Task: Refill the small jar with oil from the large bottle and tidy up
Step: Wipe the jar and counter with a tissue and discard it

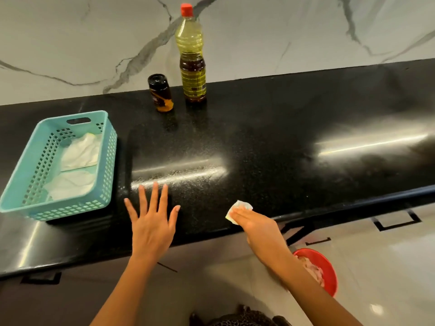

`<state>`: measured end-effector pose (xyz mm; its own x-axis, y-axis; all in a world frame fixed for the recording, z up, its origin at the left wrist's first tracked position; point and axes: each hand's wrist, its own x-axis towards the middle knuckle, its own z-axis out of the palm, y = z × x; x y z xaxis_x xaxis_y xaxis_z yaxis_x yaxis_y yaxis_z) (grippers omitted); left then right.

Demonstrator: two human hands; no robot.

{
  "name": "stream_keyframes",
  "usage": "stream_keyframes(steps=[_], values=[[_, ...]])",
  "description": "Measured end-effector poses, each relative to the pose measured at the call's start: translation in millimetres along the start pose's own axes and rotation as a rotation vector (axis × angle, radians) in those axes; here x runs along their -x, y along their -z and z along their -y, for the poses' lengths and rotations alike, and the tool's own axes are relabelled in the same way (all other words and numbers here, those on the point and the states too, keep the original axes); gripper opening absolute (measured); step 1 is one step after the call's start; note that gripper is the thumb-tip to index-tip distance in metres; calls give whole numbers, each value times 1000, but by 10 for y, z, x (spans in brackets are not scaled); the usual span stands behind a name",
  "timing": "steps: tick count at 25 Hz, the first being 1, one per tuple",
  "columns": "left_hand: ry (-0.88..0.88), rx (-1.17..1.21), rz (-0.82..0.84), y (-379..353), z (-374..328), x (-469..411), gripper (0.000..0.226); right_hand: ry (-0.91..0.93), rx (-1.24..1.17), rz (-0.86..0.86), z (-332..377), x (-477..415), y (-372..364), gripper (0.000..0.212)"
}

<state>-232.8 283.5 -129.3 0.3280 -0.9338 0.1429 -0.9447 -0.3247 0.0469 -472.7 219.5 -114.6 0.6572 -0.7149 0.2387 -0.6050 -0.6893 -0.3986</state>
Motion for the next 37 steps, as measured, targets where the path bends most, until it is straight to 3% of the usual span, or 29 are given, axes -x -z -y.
stream_keyframes(steps=[4, 9, 13, 16, 23, 28, 31, 33, 37], values=[[-102, 9, -32, 81, -255, 2, 71, -179, -49, -123, -323, 291, 321, 25], [-290, 149, -27, 164, -1195, -95, 69, -482, -288, -348, -531, 916, 529, 22], [-511, 175, -4, 136, -2028, -142, 67, -947, -342, -432, -907, 1500, 496, 29], [-704, 183, 16, 59, -2613, -182, 67, -1246, -472, -401, -1297, 1848, 324, 33], [-1091, 121, -14, -118, -3623, -486, 69, -1459, -340, -320, -2073, 2324, -243, 28], [-1133, -60, -14, -274, -3790, -476, 84, -1545, -355, -300, -2495, 2433, -461, 28], [-1109, -15, 21, -274, -3814, -478, 91, -1576, -516, -286, -2657, 2471, -525, 39], [-1115, -12, 23, -268, -3810, -483, 91, -1619, -649, -328, -2693, 2499, -537, 36], [-1131, 7, 31, -284, -3831, -486, 90, -1683, -675, -399, -2662, 2552, -526, 27]])
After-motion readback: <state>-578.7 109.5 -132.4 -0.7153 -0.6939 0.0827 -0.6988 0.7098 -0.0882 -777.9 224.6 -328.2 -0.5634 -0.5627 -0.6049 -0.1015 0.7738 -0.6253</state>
